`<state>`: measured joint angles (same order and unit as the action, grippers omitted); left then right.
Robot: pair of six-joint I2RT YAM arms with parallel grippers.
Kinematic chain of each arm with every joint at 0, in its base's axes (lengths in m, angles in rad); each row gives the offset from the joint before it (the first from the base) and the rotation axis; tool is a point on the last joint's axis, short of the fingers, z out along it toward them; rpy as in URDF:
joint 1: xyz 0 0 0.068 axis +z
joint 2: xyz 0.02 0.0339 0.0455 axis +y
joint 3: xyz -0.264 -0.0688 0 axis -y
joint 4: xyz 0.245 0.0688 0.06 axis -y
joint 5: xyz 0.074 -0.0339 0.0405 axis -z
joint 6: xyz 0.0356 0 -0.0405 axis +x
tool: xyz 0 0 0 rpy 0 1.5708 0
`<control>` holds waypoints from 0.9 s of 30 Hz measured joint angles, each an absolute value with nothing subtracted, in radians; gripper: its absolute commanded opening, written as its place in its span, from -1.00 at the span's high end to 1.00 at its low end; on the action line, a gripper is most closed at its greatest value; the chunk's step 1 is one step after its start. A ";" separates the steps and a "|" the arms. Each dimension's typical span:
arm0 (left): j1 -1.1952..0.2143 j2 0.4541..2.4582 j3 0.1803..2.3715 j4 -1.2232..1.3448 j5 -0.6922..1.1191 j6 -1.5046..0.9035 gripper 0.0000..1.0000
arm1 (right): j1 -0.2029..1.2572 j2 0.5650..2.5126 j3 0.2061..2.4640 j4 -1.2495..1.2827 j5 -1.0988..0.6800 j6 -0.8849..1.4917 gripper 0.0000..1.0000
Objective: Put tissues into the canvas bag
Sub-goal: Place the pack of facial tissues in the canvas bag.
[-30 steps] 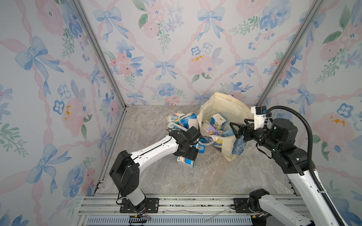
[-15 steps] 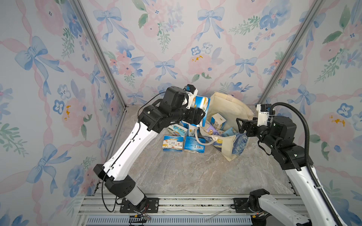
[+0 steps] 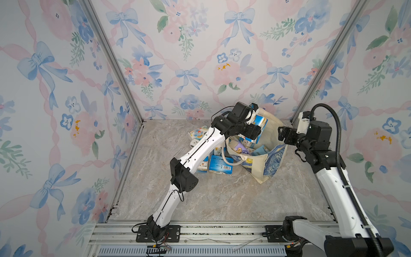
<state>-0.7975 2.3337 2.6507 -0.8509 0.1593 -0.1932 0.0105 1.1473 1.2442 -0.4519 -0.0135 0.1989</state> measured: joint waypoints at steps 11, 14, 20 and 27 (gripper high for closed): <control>-0.798 2.432 2.663 -0.826 0.230 -0.200 -0.89 | -0.026 1.280 1.261 -0.448 -0.088 0.218 -0.69; -0.798 2.442 2.663 -0.824 0.254 -0.206 -0.91 | -0.027 1.298 1.272 -0.444 -0.105 0.218 -0.68; -0.792 2.441 2.663 -0.809 0.283 -0.212 -0.94 | -0.027 1.311 1.281 -0.444 -0.121 0.218 -0.69; -0.766 2.394 2.662 -0.809 0.287 -0.212 -0.95 | -0.027 1.311 1.283 -0.446 -0.128 0.218 -0.70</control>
